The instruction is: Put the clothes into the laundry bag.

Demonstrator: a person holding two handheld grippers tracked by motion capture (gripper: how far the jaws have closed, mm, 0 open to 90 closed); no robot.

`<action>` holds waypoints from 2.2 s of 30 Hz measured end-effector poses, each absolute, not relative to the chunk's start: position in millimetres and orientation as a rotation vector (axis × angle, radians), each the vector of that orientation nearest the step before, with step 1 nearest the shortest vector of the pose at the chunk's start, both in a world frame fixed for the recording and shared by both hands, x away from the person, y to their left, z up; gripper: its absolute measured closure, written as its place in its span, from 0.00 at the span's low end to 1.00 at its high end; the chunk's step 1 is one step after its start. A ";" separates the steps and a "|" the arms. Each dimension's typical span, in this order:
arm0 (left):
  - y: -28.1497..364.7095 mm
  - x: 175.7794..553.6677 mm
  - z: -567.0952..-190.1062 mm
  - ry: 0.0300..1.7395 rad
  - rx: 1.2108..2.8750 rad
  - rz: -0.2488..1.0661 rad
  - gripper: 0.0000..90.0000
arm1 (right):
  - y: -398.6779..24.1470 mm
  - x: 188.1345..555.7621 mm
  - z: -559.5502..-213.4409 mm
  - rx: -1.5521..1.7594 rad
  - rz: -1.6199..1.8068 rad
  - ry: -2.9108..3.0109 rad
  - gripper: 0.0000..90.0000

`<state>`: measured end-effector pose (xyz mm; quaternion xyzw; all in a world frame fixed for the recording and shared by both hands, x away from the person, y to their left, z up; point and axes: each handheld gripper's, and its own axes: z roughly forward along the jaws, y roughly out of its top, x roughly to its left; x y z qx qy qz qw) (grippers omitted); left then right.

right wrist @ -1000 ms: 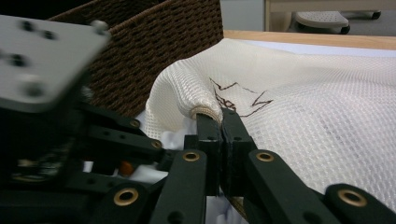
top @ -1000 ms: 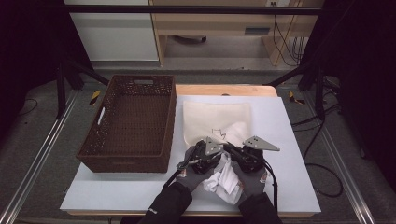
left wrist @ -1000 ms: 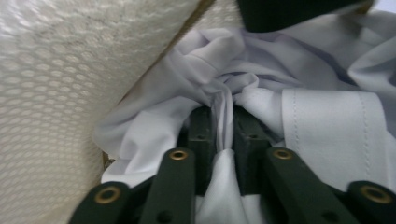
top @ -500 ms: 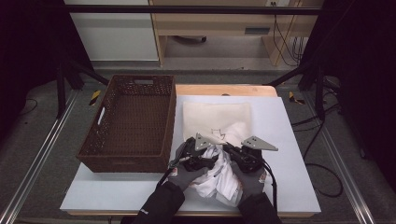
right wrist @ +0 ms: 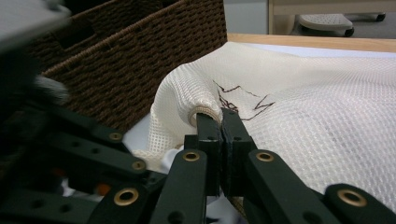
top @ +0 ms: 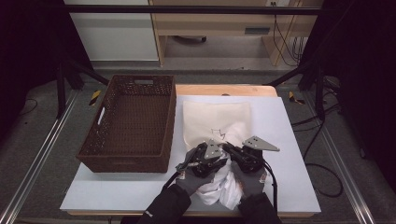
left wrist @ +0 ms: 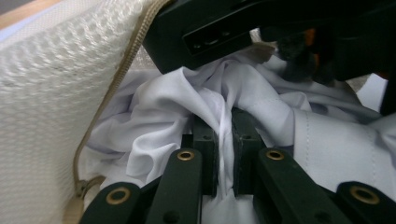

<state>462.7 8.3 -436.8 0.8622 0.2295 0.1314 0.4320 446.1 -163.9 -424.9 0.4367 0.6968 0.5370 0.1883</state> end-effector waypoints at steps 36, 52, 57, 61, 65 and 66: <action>52.2 426.3 -466.9 0.713 2.155 0.229 0.49 | -165.5 446.9 -426.4 1.248 1.480 1.964 0.98; 33.3 426.8 -420.0 0.550 2.128 0.336 0.87 | -166.3 446.1 -425.3 1.238 1.501 1.963 0.98; 13.8 443.9 -425.4 0.543 2.174 0.352 0.87 | -169.2 445.2 -423.5 1.235 1.525 1.947 0.98; 4.6 463.2 -445.1 0.608 2.195 0.364 0.87 | -169.1 444.0 -421.5 1.223 1.528 1.945 0.98; 2.4 469.2 -451.8 0.622 2.179 0.379 0.84 | -169.8 445.0 -423.2 1.234 1.517 1.947 0.98; 3.3 468.0 -451.4 0.616 2.177 0.384 0.82 | -170.4 445.5 -423.8 1.242 1.517 1.947 0.98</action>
